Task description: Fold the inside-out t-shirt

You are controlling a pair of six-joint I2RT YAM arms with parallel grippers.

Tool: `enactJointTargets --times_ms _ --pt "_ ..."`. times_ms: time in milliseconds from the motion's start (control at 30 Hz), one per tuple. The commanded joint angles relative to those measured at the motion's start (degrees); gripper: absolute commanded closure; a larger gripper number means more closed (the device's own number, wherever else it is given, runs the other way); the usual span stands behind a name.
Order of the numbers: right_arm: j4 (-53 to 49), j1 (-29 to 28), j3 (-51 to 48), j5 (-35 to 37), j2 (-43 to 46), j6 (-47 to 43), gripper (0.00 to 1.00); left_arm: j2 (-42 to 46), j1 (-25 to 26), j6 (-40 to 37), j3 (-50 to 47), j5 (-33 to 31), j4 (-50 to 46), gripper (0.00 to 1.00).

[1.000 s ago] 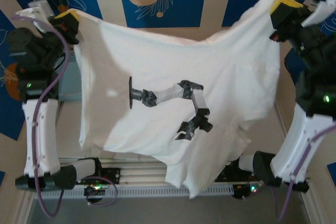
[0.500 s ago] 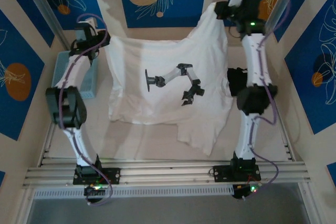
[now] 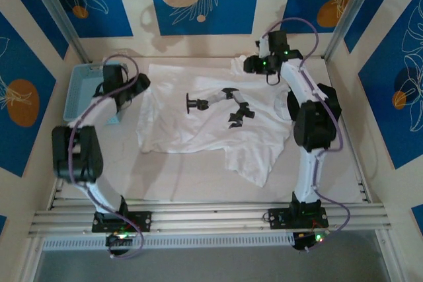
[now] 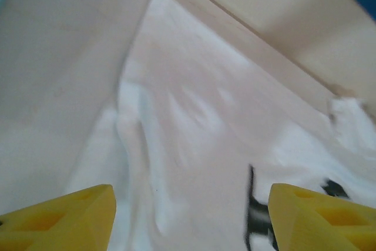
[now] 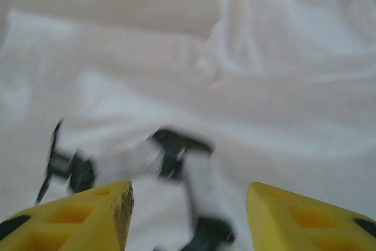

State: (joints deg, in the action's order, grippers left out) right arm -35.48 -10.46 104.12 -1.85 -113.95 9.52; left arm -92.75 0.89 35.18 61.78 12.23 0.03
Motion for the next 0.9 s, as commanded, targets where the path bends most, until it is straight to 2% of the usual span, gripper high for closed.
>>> enactJointTargets --times_ms 0,133,267,367,467,600,700,867 --pt "2.44 -6.99 -16.32 0.61 11.66 -1.26 0.46 6.22 1.87 5.04 -12.19 3.84 7.46 0.31" --pt "3.06 -14.93 -33.35 -1.65 19.87 3.71 0.46 12.55 3.18 -0.05 -20.16 3.85 -0.19 0.32" --pt "0.16 -21.22 -41.78 2.09 25.45 7.49 0.46 19.16 4.03 -5.10 -26.35 -3.30 -8.12 0.33" --pt "-3.53 -24.17 -46.08 7.46 29.21 10.78 0.46 21.74 5.93 -8.28 -28.37 -7.65 -13.12 0.33" --pt "-4.22 -26.40 -51.37 8.93 32.18 15.76 0.46 21.40 8.89 -9.18 -28.73 -11.06 -14.72 0.33" --pt "-2.09 -29.05 -55.73 9.36 31.84 20.96 0.45 17.21 9.40 -9.29 -27.29 -11.00 -13.84 0.33" --pt "-1.98 -31.13 -56.47 11.97 30.72 22.30 0.45 15.53 9.49 -9.34 -27.01 -10.92 -12.70 0.35" --pt "-2.24 -31.14 -57.12 12.83 31.19 22.64 0.45 12.89 9.51 -9.36 -26.59 -9.72 -11.22 0.41"
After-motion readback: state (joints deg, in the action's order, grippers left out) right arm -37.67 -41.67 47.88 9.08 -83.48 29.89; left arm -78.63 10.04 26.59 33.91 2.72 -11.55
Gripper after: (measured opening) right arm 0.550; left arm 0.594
